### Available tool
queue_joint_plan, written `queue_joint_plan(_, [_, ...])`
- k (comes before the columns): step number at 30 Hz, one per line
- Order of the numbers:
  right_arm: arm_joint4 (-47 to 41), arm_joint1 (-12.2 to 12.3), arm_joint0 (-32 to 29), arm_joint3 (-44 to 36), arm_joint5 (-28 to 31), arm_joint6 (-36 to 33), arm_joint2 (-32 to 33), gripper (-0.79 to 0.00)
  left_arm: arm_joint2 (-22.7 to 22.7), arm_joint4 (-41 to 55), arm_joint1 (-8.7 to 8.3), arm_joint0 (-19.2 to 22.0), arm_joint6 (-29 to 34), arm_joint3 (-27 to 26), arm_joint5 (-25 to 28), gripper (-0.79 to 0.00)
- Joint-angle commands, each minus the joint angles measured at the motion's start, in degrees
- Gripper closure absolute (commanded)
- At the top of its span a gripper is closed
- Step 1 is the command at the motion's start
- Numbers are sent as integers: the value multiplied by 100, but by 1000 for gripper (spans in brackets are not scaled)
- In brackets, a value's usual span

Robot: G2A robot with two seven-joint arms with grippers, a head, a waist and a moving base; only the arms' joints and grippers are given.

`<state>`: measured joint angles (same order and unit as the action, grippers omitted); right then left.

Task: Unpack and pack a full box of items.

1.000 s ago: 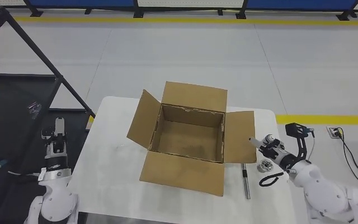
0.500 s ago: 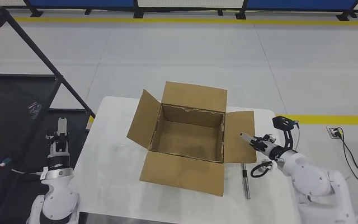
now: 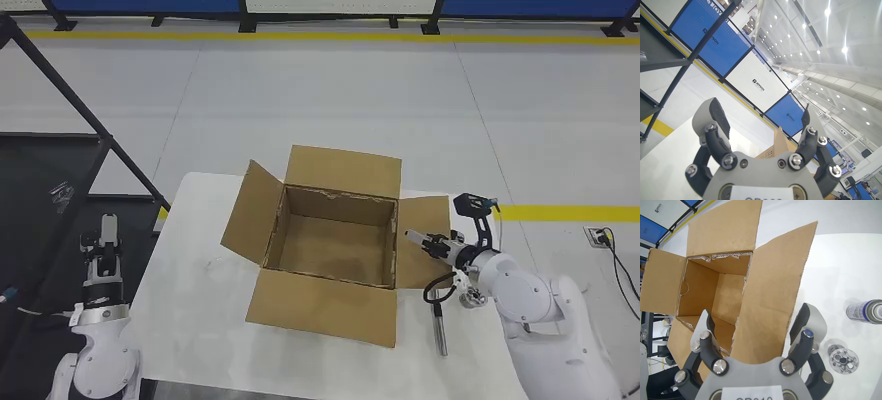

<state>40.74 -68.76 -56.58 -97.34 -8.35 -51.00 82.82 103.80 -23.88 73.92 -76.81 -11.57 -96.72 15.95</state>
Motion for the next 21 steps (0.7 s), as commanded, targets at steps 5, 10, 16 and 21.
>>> queue_joint_plan(5, [-13,17,-46,-45,-74,101,36,-785,-7,17,3,-26,1,-20,12,-785])
queue_joint_plan(10, [221,109,-828,-1012,-42,148,530,-785,-38,16,7,-21,16,-22,15,-785])
queue_joint_plan(16, [1091,241,-2294,-2409,596,-6,1109,-785,-133,6,12,93,45,36,-8,-785])
queue_joint_plan(21, [1820,288,-3287,-2955,1050,131,1216,-785,-244,-57,15,221,103,107,-22,-785])
